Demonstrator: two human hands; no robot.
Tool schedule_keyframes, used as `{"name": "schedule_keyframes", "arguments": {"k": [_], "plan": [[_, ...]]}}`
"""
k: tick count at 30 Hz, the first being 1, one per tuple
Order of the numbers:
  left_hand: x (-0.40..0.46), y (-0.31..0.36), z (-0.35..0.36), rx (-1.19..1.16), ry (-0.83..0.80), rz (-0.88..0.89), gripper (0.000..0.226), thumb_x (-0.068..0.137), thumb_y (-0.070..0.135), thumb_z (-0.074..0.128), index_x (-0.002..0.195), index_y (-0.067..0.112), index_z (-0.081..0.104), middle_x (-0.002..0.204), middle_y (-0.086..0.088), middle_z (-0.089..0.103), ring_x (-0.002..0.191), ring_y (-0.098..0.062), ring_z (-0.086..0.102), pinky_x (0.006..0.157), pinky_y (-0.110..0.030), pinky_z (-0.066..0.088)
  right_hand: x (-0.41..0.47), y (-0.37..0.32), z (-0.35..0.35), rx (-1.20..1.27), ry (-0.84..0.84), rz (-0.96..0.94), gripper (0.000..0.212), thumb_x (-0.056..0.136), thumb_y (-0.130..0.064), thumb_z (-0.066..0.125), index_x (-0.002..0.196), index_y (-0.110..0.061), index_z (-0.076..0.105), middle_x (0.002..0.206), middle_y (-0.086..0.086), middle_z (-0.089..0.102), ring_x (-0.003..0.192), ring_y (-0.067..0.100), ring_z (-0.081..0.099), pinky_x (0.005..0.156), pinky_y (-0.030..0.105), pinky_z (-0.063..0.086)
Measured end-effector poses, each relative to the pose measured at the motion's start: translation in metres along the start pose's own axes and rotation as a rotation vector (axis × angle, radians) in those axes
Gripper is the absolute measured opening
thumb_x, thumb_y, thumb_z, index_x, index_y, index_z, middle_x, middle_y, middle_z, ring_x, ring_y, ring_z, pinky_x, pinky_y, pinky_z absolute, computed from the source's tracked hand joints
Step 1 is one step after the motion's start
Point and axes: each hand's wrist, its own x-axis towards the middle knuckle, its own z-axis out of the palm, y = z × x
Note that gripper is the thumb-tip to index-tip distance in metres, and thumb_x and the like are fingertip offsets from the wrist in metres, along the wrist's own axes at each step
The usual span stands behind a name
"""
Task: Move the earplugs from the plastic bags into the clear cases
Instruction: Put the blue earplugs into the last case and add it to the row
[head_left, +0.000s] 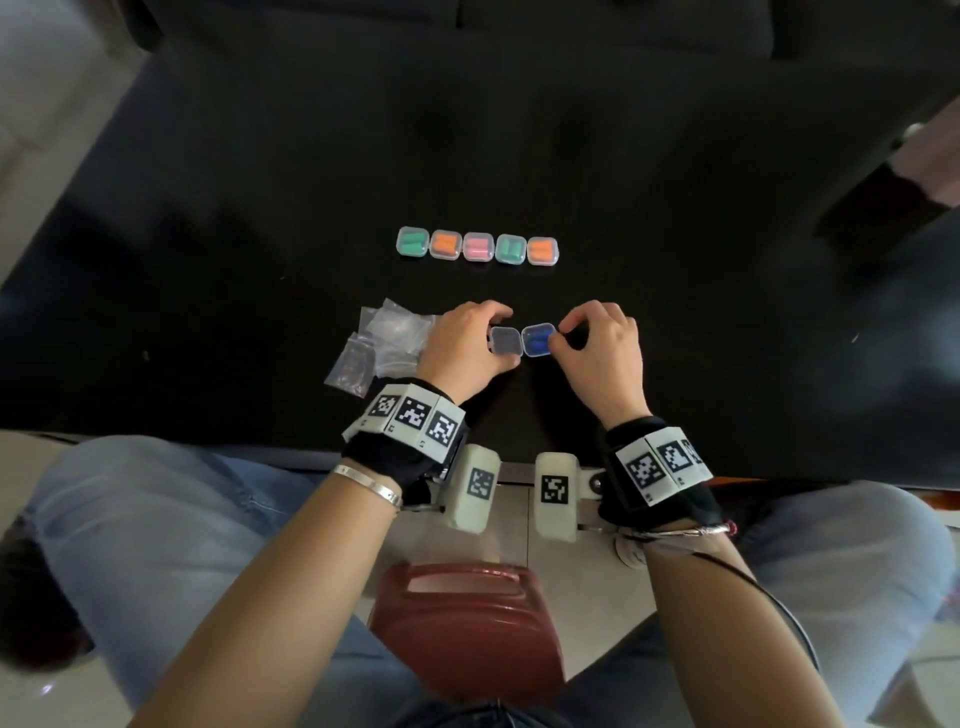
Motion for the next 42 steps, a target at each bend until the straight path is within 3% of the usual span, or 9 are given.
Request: {"name": "schedule_keyframes", "arguments": {"k": [3,7,10,13,24,28,37,42], "plan": [[-0.0003,-0.0004,-0.0023,-0.023,0.028,0.004,0.043,0.075,0.019,0.076,0.115,0.014,0.062,0.112,-0.003,0.067,0.100,-0.014,0.064,0.089,-0.026,0.050,-0.0019,0.0018,0.0013,0.073,-0.027,-0.069,0.013,0.086,-0.018,0.062,0.099,-0.015,0.062,0.117,0.003,0.055,0.111,0.018,0.047,0.080,0.020,0.032],[-0.0026,0.0012,-0.0046,0.000,0.041,0.043,0.036,0.077,0.021,0.074,0.112,0.013,0.065,0.108,-0.005,0.069,0.098,-0.015,0.064,0.090,-0.033,0.052,0.0000,0.0044,0.0047,0.067,-0.079,-0.127,0.008,0.084,-0.017,0.066,0.092,-0.015,0.066,0.109,0.004,0.057,0.097,0.015,0.053,0.076,0.020,0.040],[-0.0028,0.0019,-0.0055,0.013,0.042,0.053,0.037,0.078,0.020,0.073,0.113,0.012,0.066,0.109,-0.007,0.068,0.098,-0.017,0.064,0.090,-0.035,0.052,0.0010,0.0044,0.0054,0.105,-0.092,-0.154,0.006,0.082,-0.010,0.068,0.088,-0.012,0.067,0.098,0.005,0.062,0.081,0.011,0.054,0.065,0.011,0.040],[-0.0030,-0.0001,-0.0052,0.023,0.024,0.064,0.036,0.077,0.016,0.072,0.113,0.011,0.066,0.111,-0.008,0.067,0.100,-0.019,0.064,0.091,-0.034,0.051,-0.0002,0.0062,0.0047,0.169,-0.091,-0.218,0.011,0.081,-0.003,0.067,0.086,-0.013,0.068,0.092,0.002,0.065,0.075,0.007,0.056,0.065,0.007,0.044],[-0.0056,-0.0022,-0.0061,0.028,0.001,0.073,0.039,0.080,0.017,0.070,0.118,0.011,0.062,0.118,-0.007,0.063,0.106,-0.018,0.060,0.093,-0.030,0.048,-0.0018,0.0089,0.0065,0.021,-0.099,-0.209,0.023,0.084,-0.019,0.068,0.106,-0.013,0.070,0.112,0.002,0.055,0.084,0.005,0.052,0.068,0.007,0.037],[-0.0060,-0.0030,-0.0060,-0.004,-0.013,0.071,0.043,0.078,0.014,0.072,0.119,0.011,0.061,0.121,-0.007,0.060,0.110,-0.018,0.058,0.096,-0.029,0.047,-0.0018,0.0072,0.0029,0.026,-0.094,-0.215,0.024,0.085,-0.018,0.066,0.109,-0.013,0.069,0.109,0.003,0.058,0.083,0.005,0.053,0.066,0.007,0.039],[-0.0058,-0.0037,-0.0076,0.024,-0.010,0.084,0.039,0.079,0.010,0.070,0.117,0.011,0.063,0.119,-0.007,0.061,0.108,-0.018,0.059,0.094,-0.029,0.047,-0.0017,0.0057,0.0012,0.018,-0.088,-0.236,0.010,0.084,-0.014,0.067,0.093,-0.011,0.070,0.100,0.003,0.061,0.080,0.006,0.054,0.065,0.008,0.038],[-0.0054,-0.0046,-0.0077,0.041,-0.016,0.089,0.039,0.079,0.010,0.071,0.117,0.012,0.063,0.119,-0.007,0.061,0.107,-0.018,0.059,0.095,-0.032,0.048,-0.0004,0.0041,-0.0027,0.031,-0.163,-0.245,0.020,0.082,-0.013,0.069,0.101,-0.013,0.070,0.102,-0.001,0.056,0.084,0.010,0.056,0.073,0.016,0.045]]}}
